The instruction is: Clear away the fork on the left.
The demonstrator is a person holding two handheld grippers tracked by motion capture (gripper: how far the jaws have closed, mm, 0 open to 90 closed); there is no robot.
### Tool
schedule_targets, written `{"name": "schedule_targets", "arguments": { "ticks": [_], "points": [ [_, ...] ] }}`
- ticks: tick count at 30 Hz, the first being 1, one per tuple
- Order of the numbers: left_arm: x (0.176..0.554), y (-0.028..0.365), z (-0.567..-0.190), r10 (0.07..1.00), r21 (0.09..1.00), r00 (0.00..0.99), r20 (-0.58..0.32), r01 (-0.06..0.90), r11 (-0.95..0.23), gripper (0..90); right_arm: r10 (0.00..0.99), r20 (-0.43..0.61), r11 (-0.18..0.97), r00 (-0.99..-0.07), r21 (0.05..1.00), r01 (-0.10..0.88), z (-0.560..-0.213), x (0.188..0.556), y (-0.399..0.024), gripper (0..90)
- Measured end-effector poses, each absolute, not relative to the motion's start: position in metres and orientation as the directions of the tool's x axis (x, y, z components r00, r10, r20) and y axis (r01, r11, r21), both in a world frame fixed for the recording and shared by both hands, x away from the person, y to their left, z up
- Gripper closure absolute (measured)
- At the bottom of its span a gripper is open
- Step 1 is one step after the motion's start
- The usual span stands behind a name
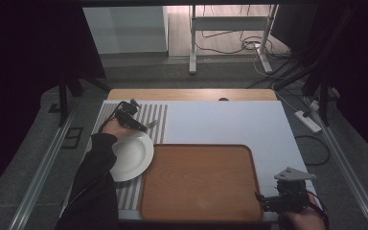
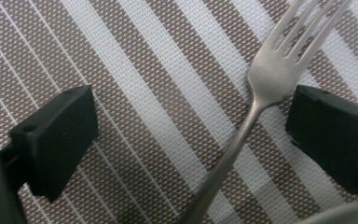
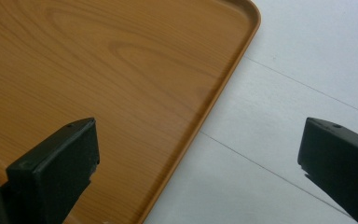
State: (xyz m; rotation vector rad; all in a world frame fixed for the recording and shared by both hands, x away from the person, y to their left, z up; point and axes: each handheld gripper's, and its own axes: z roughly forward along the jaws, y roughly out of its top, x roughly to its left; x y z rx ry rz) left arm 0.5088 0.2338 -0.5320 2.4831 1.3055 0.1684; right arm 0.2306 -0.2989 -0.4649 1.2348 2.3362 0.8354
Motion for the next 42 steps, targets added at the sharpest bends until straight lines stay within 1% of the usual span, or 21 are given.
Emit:
{"name": "schedule_targets", "arguments": {
  "ticks": [2, 5, 8, 10, 14, 18, 19, 20, 22, 24, 28, 31, 42],
  "points": [
    [0.508, 0.236, -0.531, 0.816, 0.355, 0.577, -0.043, 0.772, -0.527, 7.5, 0.834, -0.049, 0.445, -0.55, 0.651, 0.615, -0.465, 0.23, -0.299, 0.0],
    [0.507, 0.242, -0.529, 0.823, 0.376, 0.565, -0.052, 0.775, -0.508, 17.1, 0.832, -0.051, 0.447, -0.552, 0.65, 0.614, -0.465, 0.23, -0.299, 0.0],
    [0.506, 0.251, -0.528, 0.846, 0.396, 0.53, -0.059, 0.79, -0.468, 31.3, 0.832, -0.053, 0.449, -0.553, 0.649, 0.614, -0.465, 0.23, -0.299, 0.0],
    [0.505, 0.257, -0.527, 0.861, 0.399, 0.505, -0.056, 0.802, -0.445, 43.3, 0.832, -0.054, 0.45, -0.552, 0.648, 0.615, -0.465, 0.23, -0.298, 0.0],
    [0.503, 0.271, -0.526, 0.87, 0.404, 0.487, -0.076, 0.813, -0.419, 56.9, 0.829, -0.061, 0.458, -0.556, 0.644, 0.612, -0.465, 0.23, -0.298, 0.0],
    [0.499, 0.281, -0.525, 0.875, 0.394, 0.478, -0.078, 0.821, -0.413, 70.0, 0.83, -0.062, 0.459, -0.555, 0.642, 0.615, -0.465, 0.23, -0.298, 0.0],
    [0.498, 0.282, -0.525, 0.87, 0.391, 0.486, -0.078, 0.818, -0.422, 74.2, 0.829, -0.062, 0.459, -0.555, 0.641, 0.615, -0.465, 0.23, -0.298, 0.0],
    [0.497, 0.282, -0.525, 0.864, 0.391, 0.498, -0.074, 0.812, -0.434, 82.1, 0.829, -0.063, 0.46, -0.556, 0.641, 0.614, -0.465, 0.23, -0.298, 0.0],
    [0.495, 0.283, -0.524, 0.859, 0.386, 0.507, -0.075, 0.809, -0.443, 84.3, 0.829, -0.063, 0.46, -0.556, 0.641, 0.614, -0.466, 0.23, -0.297, 0.0],
    [0.495, 0.284, -0.524, 0.858, 0.386, 0.507, -0.085, 0.81, -0.441, 84.7, 0.829, -0.063, 0.46, -0.556, 0.641, 0.614, -0.466, 0.23, -0.297, 0.0],
    [0.494, 0.286, -0.524, 0.856, 0.42, 0.503, -0.118, 0.807, -0.416, 84.8, 0.83, -0.061, 0.458, -0.555, 0.642, 0.615, -0.466, 0.23, -0.297, 0.0],
    [0.495, 0.284, -0.521, 0.85, 0.442, 0.511, -0.125, 0.796, -0.413, 84.8, 0.83, -0.06, 0.458, -0.555, 0.641, 0.616, -0.466, 0.23, -0.297, 0.0],
    [0.5, 0.254, -0.514, 0.81, 0.469, 0.571, -0.13, 0.756, -0.458, 84.8, 0.833, -0.053, 0.449, -0.551, 0.648, 0.615, -0.465, 0.23, -0.298, 0.0]
  ]
}}
